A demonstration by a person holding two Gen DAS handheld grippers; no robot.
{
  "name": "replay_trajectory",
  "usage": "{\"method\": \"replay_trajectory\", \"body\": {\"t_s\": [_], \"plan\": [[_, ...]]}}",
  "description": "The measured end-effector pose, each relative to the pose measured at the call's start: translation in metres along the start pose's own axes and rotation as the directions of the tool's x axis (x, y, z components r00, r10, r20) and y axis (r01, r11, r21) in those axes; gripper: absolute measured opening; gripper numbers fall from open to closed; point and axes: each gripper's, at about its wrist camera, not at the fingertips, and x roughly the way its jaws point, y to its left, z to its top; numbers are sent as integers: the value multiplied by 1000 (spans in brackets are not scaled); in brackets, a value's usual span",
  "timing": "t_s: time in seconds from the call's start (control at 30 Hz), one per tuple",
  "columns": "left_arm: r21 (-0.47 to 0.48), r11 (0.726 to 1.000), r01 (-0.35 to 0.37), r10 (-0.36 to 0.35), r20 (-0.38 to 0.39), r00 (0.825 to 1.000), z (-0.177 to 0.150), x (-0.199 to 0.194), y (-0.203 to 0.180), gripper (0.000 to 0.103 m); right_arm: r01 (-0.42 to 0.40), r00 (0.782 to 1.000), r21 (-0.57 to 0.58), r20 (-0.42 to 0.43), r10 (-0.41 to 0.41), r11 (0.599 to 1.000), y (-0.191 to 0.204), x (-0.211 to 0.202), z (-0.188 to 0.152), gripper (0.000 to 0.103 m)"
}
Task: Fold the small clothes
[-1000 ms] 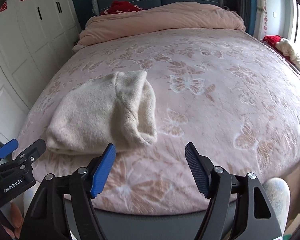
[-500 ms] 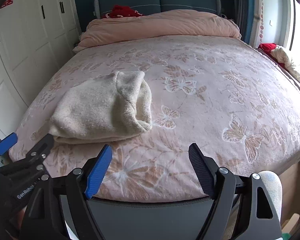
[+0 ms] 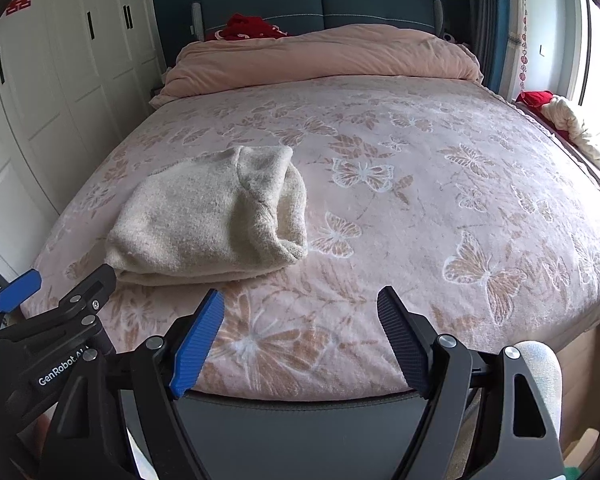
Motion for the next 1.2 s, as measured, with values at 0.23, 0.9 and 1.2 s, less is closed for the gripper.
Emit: {"method": "replay_trajectory", "body": {"t_s": [0.23, 0.9, 1.2], "plan": [[10, 1000, -11, 11, 0, 1000, -2, -2, 1, 96, 3, 1000, -1, -1, -3, 1000, 1, -1, -1, 77], [18, 1000, -23, 24, -15, 1000, -7, 1, 2, 96, 10, 1000, -6, -10, -10, 1000, 4, -1, -3, 77], [24, 999, -28, 28, -7, 1000, -7, 1, 2, 96, 10, 1000, -4, -10, -10, 1000, 4, -1, -5, 77]]}}
